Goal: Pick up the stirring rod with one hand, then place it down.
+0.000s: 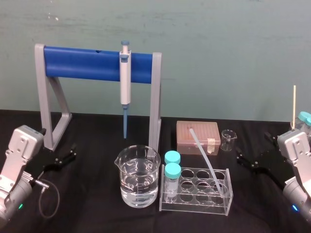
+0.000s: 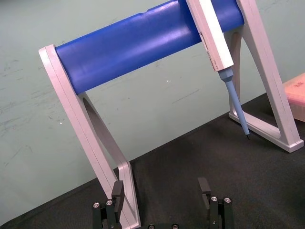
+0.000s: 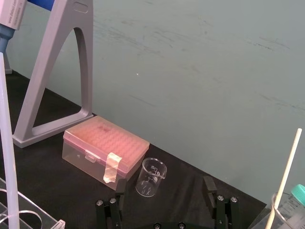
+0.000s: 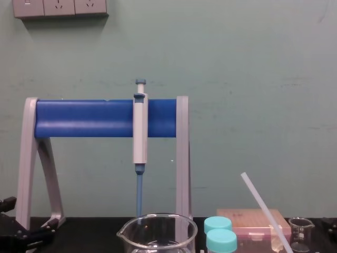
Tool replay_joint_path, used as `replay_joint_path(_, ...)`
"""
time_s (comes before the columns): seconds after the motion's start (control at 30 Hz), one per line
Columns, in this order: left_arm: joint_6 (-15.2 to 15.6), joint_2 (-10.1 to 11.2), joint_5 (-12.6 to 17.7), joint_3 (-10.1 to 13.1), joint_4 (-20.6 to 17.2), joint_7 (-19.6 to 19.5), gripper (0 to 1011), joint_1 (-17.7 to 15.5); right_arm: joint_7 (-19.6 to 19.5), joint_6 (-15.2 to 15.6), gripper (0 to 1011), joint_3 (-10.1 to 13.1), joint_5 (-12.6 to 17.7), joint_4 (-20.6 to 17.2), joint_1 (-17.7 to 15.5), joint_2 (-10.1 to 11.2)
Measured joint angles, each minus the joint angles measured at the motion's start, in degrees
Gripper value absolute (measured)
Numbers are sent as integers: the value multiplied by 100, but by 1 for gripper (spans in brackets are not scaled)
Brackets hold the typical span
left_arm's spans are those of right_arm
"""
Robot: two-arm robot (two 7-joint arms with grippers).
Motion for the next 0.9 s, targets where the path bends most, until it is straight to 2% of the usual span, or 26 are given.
replay_joint_path(0.9, 0, 0, 0, 0, 0, 0, 1000, 0, 0, 0, 1000, 0, 0, 0, 0, 0)
